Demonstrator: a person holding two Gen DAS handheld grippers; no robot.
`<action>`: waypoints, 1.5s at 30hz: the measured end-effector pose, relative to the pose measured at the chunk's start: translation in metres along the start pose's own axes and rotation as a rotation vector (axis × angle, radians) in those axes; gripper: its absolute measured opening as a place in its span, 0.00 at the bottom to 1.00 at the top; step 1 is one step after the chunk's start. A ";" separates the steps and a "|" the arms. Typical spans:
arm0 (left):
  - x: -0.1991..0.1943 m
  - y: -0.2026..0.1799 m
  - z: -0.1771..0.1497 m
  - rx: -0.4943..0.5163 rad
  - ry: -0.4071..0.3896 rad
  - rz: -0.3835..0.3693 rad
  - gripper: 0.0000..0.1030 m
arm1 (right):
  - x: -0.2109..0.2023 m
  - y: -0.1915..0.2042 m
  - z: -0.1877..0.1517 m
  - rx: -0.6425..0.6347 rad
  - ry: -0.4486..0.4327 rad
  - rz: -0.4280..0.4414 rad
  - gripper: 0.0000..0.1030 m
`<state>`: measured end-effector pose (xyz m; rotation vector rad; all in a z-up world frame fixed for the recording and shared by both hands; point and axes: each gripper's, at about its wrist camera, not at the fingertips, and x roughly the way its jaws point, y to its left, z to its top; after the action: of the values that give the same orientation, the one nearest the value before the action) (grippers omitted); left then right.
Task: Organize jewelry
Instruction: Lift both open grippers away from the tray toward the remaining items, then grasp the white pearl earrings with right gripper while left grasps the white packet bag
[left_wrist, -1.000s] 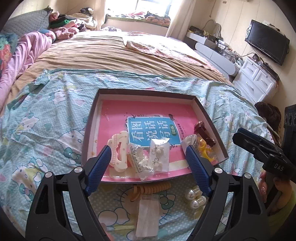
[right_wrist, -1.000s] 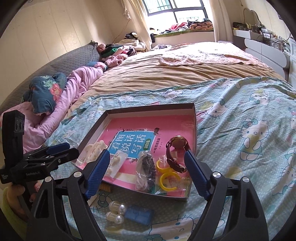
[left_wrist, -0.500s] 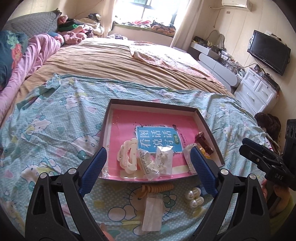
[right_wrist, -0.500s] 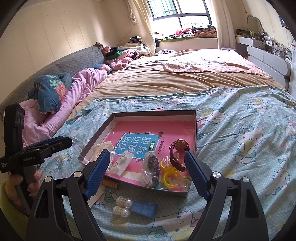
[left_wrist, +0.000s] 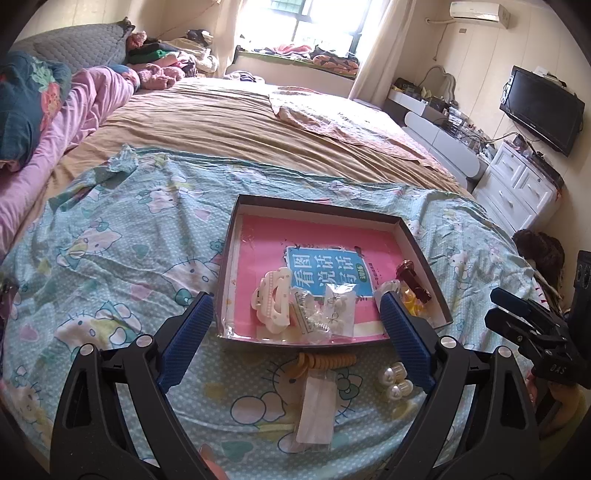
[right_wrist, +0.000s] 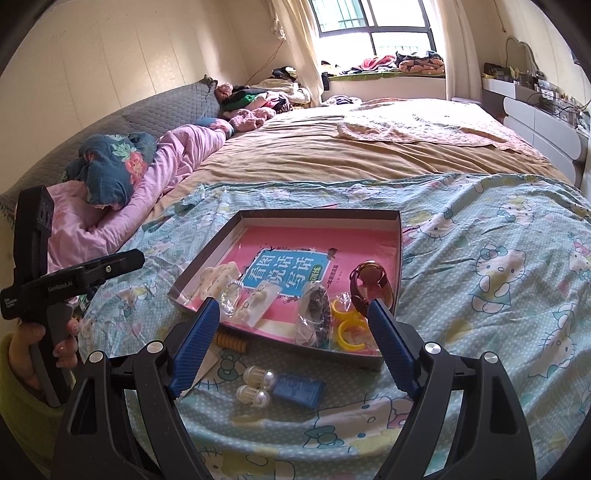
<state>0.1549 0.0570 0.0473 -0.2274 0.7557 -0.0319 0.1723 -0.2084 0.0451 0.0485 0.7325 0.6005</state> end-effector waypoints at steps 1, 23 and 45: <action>-0.001 0.000 -0.001 0.002 0.001 0.002 0.82 | 0.000 0.001 -0.001 -0.002 0.004 0.001 0.79; -0.010 0.008 -0.025 0.003 0.014 0.050 0.82 | 0.006 0.032 -0.038 -0.055 0.107 0.057 0.65; 0.005 -0.002 -0.077 0.102 0.125 0.097 0.82 | 0.035 0.046 -0.078 -0.047 0.240 0.108 0.41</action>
<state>0.1060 0.0398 -0.0102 -0.0921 0.8861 0.0072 0.1196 -0.1643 -0.0235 -0.0284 0.9526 0.7344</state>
